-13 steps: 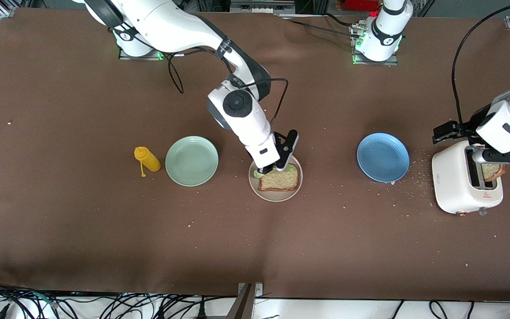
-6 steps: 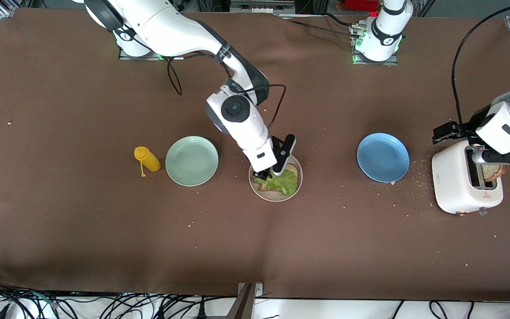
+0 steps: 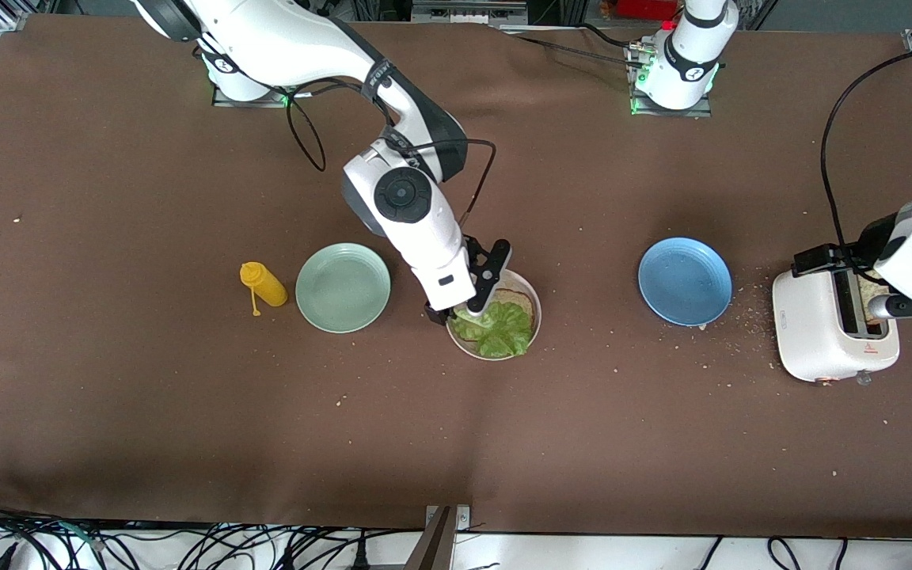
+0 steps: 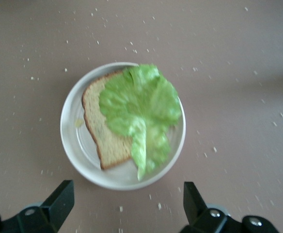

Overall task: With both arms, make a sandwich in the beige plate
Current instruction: 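Open the right gripper and withdraw it while the left gripper grasps toast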

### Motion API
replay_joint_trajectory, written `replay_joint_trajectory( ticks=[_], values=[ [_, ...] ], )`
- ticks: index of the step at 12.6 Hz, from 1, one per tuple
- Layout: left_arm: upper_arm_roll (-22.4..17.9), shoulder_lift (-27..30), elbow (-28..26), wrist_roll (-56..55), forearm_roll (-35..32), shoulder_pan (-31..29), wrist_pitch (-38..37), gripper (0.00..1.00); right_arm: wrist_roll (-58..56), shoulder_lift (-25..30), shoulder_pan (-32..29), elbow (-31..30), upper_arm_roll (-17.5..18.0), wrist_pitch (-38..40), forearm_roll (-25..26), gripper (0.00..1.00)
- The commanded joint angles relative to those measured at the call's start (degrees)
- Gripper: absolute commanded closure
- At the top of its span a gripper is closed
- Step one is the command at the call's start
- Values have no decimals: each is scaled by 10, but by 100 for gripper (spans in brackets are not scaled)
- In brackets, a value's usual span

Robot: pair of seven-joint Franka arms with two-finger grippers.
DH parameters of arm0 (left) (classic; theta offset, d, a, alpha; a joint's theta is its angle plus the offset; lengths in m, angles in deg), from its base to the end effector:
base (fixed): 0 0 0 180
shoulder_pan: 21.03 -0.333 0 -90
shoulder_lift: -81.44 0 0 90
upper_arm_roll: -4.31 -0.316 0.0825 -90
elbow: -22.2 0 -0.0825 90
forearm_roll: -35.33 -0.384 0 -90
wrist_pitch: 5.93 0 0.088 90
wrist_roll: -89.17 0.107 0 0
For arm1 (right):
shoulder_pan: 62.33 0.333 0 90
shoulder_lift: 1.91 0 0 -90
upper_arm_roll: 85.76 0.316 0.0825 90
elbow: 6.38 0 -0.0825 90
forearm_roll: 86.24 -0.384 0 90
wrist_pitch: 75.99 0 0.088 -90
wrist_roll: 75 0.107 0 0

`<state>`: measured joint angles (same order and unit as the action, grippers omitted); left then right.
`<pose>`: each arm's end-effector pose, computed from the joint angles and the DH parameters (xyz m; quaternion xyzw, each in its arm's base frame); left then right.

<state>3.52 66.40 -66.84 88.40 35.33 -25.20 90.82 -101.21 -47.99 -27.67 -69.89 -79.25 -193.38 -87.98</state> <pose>0.6256 0.0534 0.4860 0.9967 0.0498 -0.0639 0.0005 0.6013 0.4905 0.3503 -0.8430 -0.5306 -0.0627 0.0622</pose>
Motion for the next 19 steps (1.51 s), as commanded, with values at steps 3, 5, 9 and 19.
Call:
replay_joint_trajectory(
  ticks=[3,5,9,19],
  values=[
    [4,-26,2,89,-70,-57,27,0,-5,87,-70,-9,-3,144,-22,0],
    [5,-49,0,138,-70,-86,51,0,-5,104,-125,-9,-4,183,-33,0],
    [4,-89,1,212,-70,-138,103,0,35,141,-178,-23,-40,220,-38,0],
    [9,-113,29,216,-69,-146,103,100,185,413,-258,-271,-108,268,56,0]
  ],
)
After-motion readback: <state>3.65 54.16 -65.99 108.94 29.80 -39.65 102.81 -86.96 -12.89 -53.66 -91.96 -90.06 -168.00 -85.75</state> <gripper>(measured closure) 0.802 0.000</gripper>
